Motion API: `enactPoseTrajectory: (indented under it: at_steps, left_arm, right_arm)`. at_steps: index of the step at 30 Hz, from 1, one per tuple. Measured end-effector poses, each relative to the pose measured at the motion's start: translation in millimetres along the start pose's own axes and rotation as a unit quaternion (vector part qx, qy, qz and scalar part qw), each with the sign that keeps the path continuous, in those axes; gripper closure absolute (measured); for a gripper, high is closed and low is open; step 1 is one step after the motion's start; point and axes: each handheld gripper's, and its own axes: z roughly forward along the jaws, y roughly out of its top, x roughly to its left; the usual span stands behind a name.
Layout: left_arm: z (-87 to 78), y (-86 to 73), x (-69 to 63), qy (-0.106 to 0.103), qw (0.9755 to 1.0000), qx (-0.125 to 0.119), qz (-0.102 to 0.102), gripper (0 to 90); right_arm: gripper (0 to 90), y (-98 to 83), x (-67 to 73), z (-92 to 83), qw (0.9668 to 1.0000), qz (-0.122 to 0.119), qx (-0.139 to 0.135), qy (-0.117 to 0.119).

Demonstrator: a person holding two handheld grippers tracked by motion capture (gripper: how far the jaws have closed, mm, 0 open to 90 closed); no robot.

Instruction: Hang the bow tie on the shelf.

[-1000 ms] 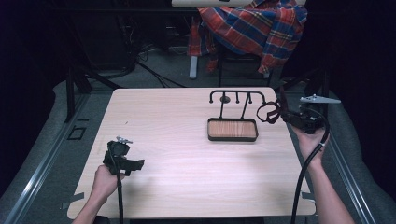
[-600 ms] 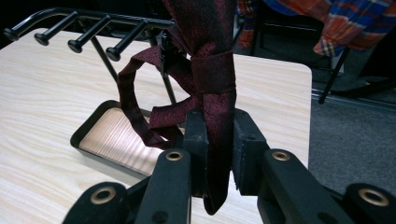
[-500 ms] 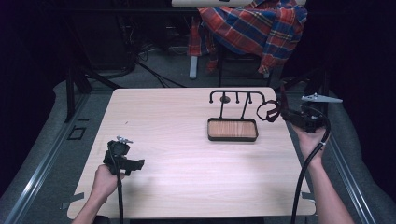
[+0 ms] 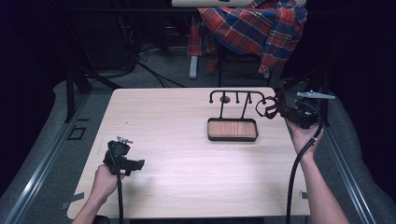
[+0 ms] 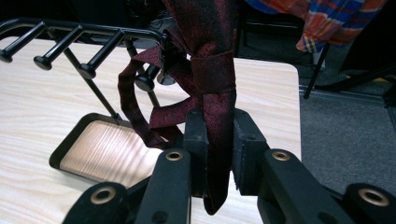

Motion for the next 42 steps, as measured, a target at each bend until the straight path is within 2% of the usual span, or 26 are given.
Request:
enactPoseTrajectory:
  at_steps: [5, 6, 10, 16, 24, 31, 37, 42]
  left_arm:
    - [0.1, -0.2, 0.1, 0.0, 1.0, 0.0, 0.001, 16.3]
    - [0.2, -0.3, 0.4, 0.001, 1.0, 0.002, 0.001, 16.3]
    - [0.5, -0.3, 0.1, -0.001, 1.0, 0.004, 0.0, 16.3]
    - [1.6, -0.4, -0.3, -0.001, 1.0, 0.005, 0.001, 16.3]
    - [1.1, -0.5, -0.3, -0.002, 1.0, 0.004, 0.002, 16.3]
    - [0.9, -0.4, -0.3, -0.003, 1.0, 0.004, 0.005, 16.3]
    - [1.0, -0.3, -0.2, -0.003, 1.0, 0.004, 0.005, 16.4]
    - [0.9, -0.3, -0.4, -0.004, 1.0, 0.004, 0.005, 16.3]
  right_arm:
    - [78.6, 0.6, 2.9, 7.1, 0.9999, 0.001, 0.008, -0.012]
    - [78.4, 0.6, 3.0, 11.1, 0.9998, 0.007, 0.012, -0.017]
    - [78.2, -0.2, 2.5, 18.3, 0.9996, 0.009, 0.02, -0.018]
    - [78.0, -4.1, 3.8, 31.1, 0.9991, 0.008, 0.039, -0.013]
    - [77.7, -10.4, 7.3, 43.5, 0.9975, 0.003, 0.069, 0.012]
    - [77.1, -15.1, 8.9, 52.6, 0.9947, 0.006, 0.101, 0.016]
    - [76.8, -17.7, 8.3, 57.8, 0.9929, 0.011, 0.117, 0.018]
    - [76.4, -22.9, 5.2, 65.6, 0.989, 0.02, 0.145, 0.023]
